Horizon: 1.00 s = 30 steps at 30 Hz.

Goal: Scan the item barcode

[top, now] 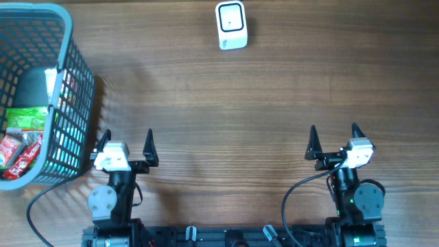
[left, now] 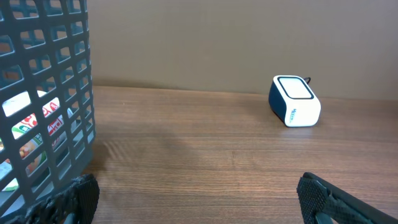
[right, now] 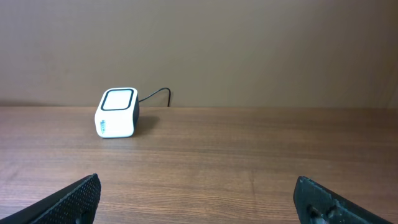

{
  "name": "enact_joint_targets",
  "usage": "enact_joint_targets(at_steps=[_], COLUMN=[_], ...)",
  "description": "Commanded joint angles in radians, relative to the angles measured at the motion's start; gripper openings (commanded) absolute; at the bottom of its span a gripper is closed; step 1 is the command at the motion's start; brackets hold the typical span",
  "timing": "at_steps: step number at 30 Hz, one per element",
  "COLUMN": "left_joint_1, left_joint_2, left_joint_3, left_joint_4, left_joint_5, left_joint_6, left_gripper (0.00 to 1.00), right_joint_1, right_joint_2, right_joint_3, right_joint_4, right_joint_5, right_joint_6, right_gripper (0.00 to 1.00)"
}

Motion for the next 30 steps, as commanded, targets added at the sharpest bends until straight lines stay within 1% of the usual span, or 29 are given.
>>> enact_joint_targets(at_steps=[1,24,25,26,29,30], left_joint_1=[0.007,0.007,0.007,0.007,0.007,0.007], left_joint_2=[-0.009,-0.009,-0.008,-0.008,-0.007,-0.007], left_joint_3=[-0.003,-0.003,-0.003,-0.003,-0.003,-0.003], left_joint_4=[-0.006,0.008,-0.005,0.02,0.017,0.001], left_joint_5=[0.019,0.019,0.019,0.008,0.034,0.072], left_joint_6=[0.019,0.019,0.021,0.056,0.06,0.058], left_gripper=[1.0,1.0,1.0,1.0,1.0,1.0], right_joint_1=[0.002,0.002,0.002,0.002,0.002,0.002], right_joint_2=[0.002,0.002,0.002,0.002,0.002,0.002], right_joint_3=[-0.001,-0.001,-0.001,-0.001,-0.001,-0.001], right_joint_4=[0.005,0.005,0.005,0.005,0.005,0.005], right_joint_5=[-0.016,-0.016,-0.016,-0.016,-0.016,-0.016], right_joint_6=[-0.018,-0.017,-0.017,-0.018,-0.018,-0.018], right_gripper=[1.0,1.0,1.0,1.0,1.0,1.0])
